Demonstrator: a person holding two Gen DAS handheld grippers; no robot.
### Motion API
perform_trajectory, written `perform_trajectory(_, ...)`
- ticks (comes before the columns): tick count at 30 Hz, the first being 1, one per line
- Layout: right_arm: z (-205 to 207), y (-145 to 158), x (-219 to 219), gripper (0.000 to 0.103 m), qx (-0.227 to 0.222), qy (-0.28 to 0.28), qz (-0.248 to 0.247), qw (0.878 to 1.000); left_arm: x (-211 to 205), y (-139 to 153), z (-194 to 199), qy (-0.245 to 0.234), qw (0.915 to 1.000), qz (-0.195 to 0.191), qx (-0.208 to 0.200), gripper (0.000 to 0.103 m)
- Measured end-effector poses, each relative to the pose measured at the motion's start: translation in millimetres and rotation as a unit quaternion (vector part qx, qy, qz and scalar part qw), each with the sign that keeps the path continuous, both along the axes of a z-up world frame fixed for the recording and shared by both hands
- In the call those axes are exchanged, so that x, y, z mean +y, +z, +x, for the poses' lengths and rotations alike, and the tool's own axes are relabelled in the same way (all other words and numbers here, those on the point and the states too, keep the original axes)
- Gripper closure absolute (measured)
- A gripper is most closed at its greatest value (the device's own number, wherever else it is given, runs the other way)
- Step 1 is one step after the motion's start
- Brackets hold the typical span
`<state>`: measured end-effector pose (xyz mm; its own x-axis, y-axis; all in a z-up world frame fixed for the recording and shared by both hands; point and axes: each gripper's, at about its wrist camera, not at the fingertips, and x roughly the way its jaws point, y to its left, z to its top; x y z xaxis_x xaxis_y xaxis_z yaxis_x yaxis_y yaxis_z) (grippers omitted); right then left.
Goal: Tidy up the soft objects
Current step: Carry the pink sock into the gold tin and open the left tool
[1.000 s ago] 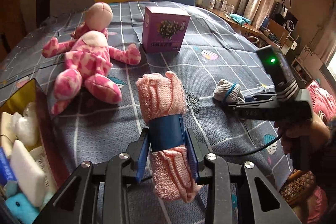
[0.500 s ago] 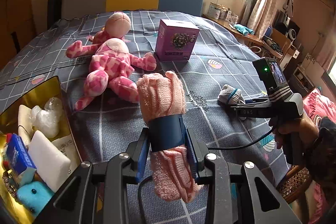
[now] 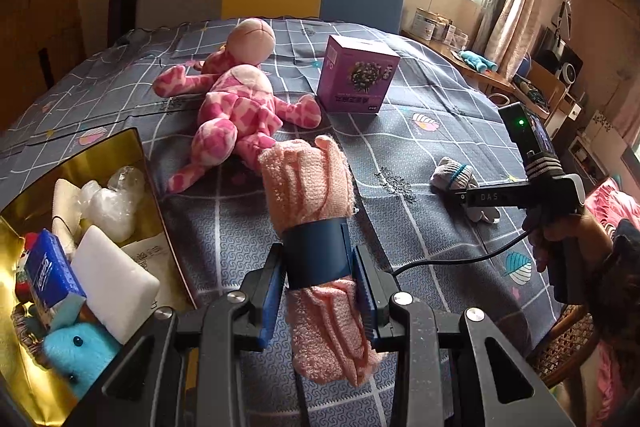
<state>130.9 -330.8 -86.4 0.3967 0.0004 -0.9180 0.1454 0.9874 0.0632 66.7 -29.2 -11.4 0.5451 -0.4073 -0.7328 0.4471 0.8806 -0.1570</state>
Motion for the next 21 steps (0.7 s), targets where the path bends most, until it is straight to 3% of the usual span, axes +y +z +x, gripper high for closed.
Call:
perform_trajectory(12, -5, -3, 13, 0.070, 0.007, 0.023, -0.062, 0.998, 13, 0, -6, 0.015, 0.9999, 0.003, 0.004, 0.069)
perform_trajectory(17, -6, -3, 11, 0.070, 0.010, 0.022, -0.059, 0.998, 23, -1, -8, 0.018, 0.9998, -0.008, 0.010, 0.069)
perform_trajectory(21, -5, -3, 10, 0.070, 0.011, 0.022, -0.060, 0.998, 53, 13, -7, 0.041, 0.9985, -0.036, 0.009, 0.069)
